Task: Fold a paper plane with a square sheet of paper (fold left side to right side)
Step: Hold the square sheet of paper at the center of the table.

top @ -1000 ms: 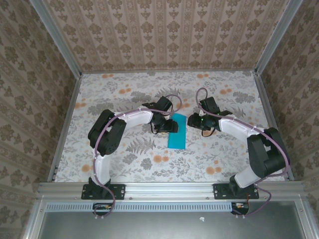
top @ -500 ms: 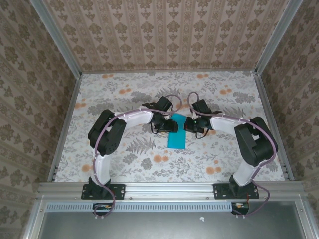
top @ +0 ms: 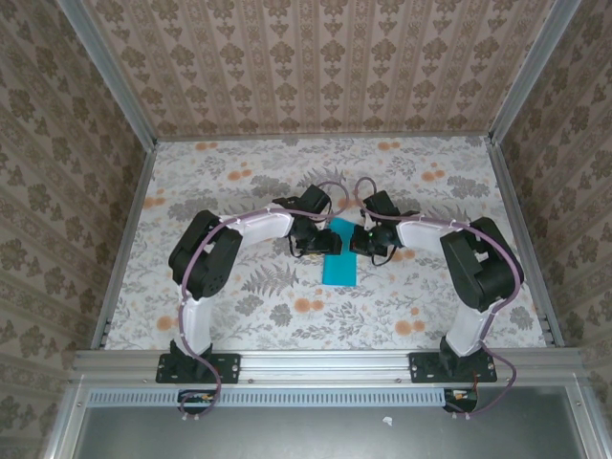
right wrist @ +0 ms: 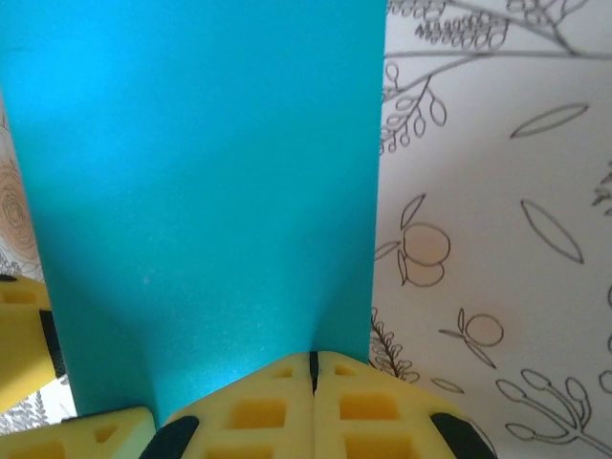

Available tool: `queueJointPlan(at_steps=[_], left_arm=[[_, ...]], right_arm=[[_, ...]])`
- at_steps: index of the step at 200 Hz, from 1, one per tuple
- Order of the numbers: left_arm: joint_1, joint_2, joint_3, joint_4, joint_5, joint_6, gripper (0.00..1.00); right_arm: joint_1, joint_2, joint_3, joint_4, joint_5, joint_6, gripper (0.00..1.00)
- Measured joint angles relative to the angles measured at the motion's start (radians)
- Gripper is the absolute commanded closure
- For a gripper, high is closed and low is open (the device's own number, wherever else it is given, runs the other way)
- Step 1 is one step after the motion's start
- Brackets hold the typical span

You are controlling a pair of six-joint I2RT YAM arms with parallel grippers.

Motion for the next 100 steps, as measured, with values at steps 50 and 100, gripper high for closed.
queueJointPlan(at_steps=[50, 100], left_arm=[[-0.005, -0.025, -0.021, 0.015, -0.005, 0.001, 0.39], [0.051, -0.215, -0.175, 0.041, 0.006, 0.0, 0.42]], right_arm=[[0.0, 0.012, 0.018, -0.021, 0.002, 0.0, 1.0], [0.0, 0.013, 0.019, -0.026, 0.005, -0.004, 1.0]])
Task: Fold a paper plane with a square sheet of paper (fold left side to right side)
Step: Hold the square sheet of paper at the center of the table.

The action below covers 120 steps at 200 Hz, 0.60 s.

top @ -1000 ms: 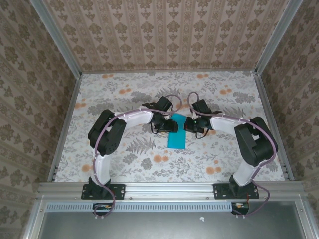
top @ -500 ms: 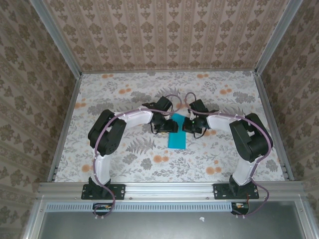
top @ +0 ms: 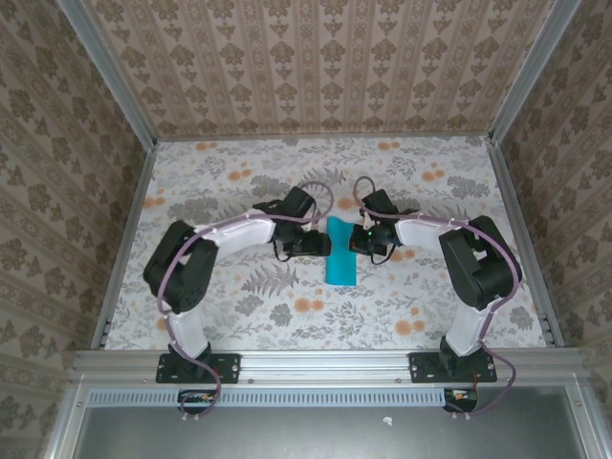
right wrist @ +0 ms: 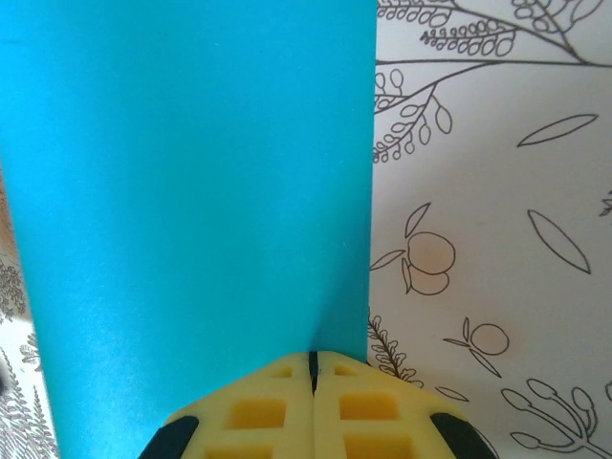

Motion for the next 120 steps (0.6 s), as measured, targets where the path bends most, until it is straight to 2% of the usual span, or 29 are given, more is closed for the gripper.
queueJointPlan(at_steps=[17, 37, 79, 120], left_arm=[[0.025, -0.065, -0.033, 0.05, 0.031, -0.01, 0.62], [0.031, -0.088, -0.066, 0.151, 0.107, -0.042, 0.75], [0.023, 0.003, -0.11, 0.356, 0.27, -0.128, 0.82], [0.007, 0.08, -0.11, 0.441, 0.339, -0.166, 0.84]], right_arm=[[0.0, 0.0, 0.0, 0.0, 0.0, 0.0, 1.0], [0.0, 0.0, 0.0, -0.001, 0.0, 0.0, 1.0], [0.0, 0.0, 0.002, -0.006, 0.0, 0.0, 1.0], [0.0, 0.0, 0.004, -0.014, 0.0, 0.0, 1.0]])
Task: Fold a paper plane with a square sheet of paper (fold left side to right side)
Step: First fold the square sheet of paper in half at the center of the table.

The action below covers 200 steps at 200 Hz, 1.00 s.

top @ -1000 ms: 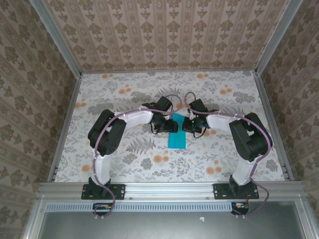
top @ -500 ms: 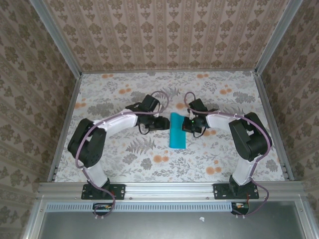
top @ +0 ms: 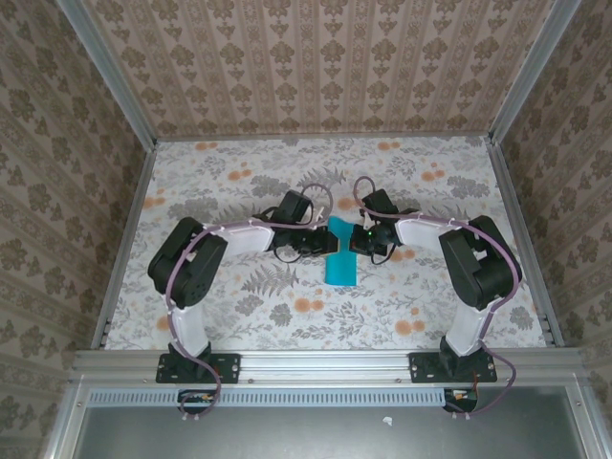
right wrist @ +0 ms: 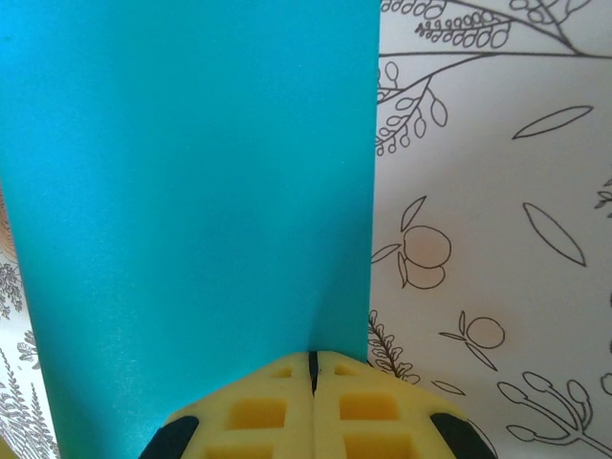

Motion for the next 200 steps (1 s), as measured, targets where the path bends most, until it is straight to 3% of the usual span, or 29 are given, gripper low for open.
queueJointPlan(at_steps=[141, 200], left_arm=[[-0.004, 0.057, -0.013, -0.09, -0.082, 0.027, 0.89], [0.032, -0.016, -0.079, -0.101, -0.088, 0.039, 0.9]], right_arm=[[0.001, 0.008, 0.022, -0.042, 0.011, -0.019, 1.0], [0.003, 0.008, 0.022, -0.042, 0.015, -0.026, 1.0]])
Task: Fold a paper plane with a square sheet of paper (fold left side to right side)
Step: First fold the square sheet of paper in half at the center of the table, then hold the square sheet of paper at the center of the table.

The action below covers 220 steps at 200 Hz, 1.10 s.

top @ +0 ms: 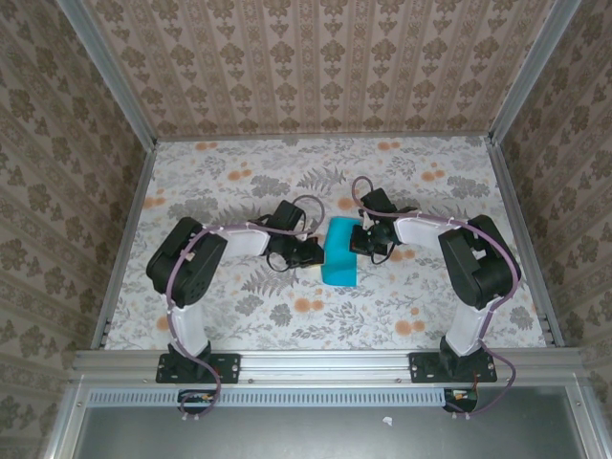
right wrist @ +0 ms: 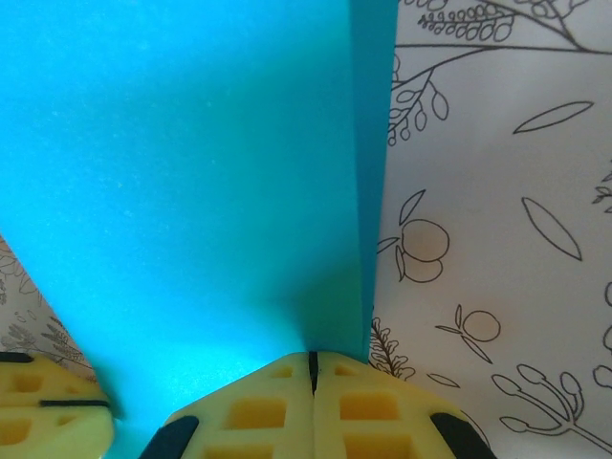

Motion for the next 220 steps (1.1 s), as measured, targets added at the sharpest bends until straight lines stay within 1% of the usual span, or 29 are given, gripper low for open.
queueJointPlan(at_steps=[26, 52, 85, 131, 220], left_arm=[[-0.001, -0.049, 0.009, -0.006, -0.003, 0.011, 0.9], [-0.024, -0.05, 0.053, -0.005, -0.002, 0.015, 0.89], [-0.048, 0.005, 0.103, 0.013, -0.001, 0.014, 0.88], [-0.053, 0.078, 0.103, 0.013, -0.002, 0.014, 0.88], [-0.07, 0.084, 0.079, 0.026, -0.01, 0.002, 0.89]], right_arm=[[0.0, 0.0, 0.0, 0.0, 0.0, 0.0, 1.0], [0.0, 0.0, 0.0, 0.0, 0.0, 0.0, 1.0], [0.001, 0.0, 0.0, 0.0, 0.0, 0.0, 1.0], [0.001, 0.0, 0.0, 0.0, 0.0, 0.0, 1.0], [0.001, -0.006, -0.005, 0.011, -0.013, -0.001, 1.0]])
